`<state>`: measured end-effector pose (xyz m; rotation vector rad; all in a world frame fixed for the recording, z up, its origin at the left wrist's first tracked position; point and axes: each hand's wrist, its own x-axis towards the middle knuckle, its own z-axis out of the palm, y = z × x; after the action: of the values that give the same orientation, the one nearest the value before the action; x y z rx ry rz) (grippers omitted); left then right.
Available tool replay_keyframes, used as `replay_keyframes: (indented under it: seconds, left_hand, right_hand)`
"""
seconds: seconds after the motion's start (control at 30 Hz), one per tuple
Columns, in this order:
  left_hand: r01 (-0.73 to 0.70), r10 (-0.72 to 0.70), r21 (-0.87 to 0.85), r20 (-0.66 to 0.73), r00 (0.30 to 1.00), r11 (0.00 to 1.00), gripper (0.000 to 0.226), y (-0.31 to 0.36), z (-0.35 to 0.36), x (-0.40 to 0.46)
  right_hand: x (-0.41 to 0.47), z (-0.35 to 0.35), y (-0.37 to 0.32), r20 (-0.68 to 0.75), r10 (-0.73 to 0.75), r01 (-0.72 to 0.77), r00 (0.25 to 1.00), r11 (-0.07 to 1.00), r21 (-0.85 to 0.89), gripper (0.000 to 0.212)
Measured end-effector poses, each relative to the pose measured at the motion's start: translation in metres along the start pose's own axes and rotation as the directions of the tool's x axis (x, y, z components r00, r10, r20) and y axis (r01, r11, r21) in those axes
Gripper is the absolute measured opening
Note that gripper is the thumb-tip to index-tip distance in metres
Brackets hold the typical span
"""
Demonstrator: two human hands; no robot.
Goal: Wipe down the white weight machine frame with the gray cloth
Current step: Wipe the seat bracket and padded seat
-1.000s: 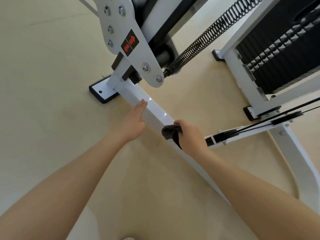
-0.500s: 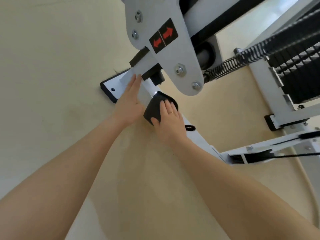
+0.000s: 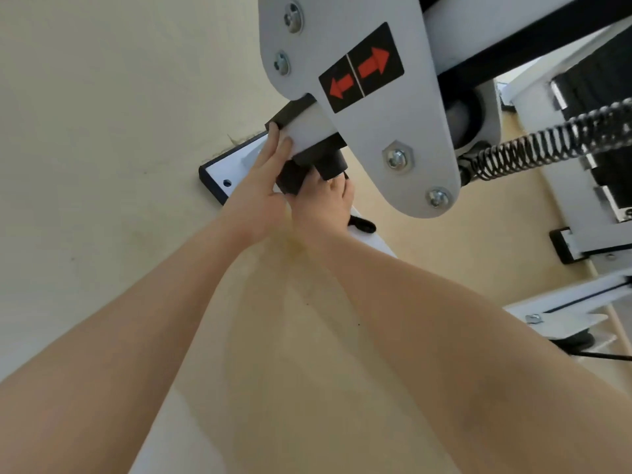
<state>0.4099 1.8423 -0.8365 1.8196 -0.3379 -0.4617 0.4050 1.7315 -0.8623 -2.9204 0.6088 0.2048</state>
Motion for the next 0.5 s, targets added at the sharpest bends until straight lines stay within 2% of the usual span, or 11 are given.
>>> replay_keyframes:
  seconds: [0.07,0.17,0.27,0.37,0.5]
  left_hand:
    - [0.008,-0.008,-0.038,0.012,1.000,0.999,0.073,0.004,0.001,0.001]
    - [0.046,-0.045,-0.024,0.010,0.999,0.999,0.073,0.004,0.002,0.004]
    - [0.154,-0.153,0.008,-0.033,0.988,0.988,0.072,0.002,0.003,0.009]
    - [0.168,-0.167,0.014,-0.048,0.985,0.986,0.073,0.001,0.015,0.003]
    - [0.153,-0.150,0.054,-0.056,0.987,0.987,0.080,0.004,0.035,-0.009]
  right_hand:
    - [0.009,-0.001,-0.009,0.008,0.033,-0.033,0.999,0.992,0.120,0.028]
    - [0.007,-0.004,0.004,-0.011,-0.097,0.097,0.995,0.995,0.010,0.030]
    - [-0.009,-0.008,0.025,0.021,-0.096,0.097,0.995,0.993,-0.061,0.052]
    - [-0.030,-0.005,0.048,0.023,-0.087,0.089,0.996,0.987,-0.130,0.074]
    - [-0.055,-0.005,0.080,0.070,-0.081,0.095,0.994,0.969,-0.228,0.076]
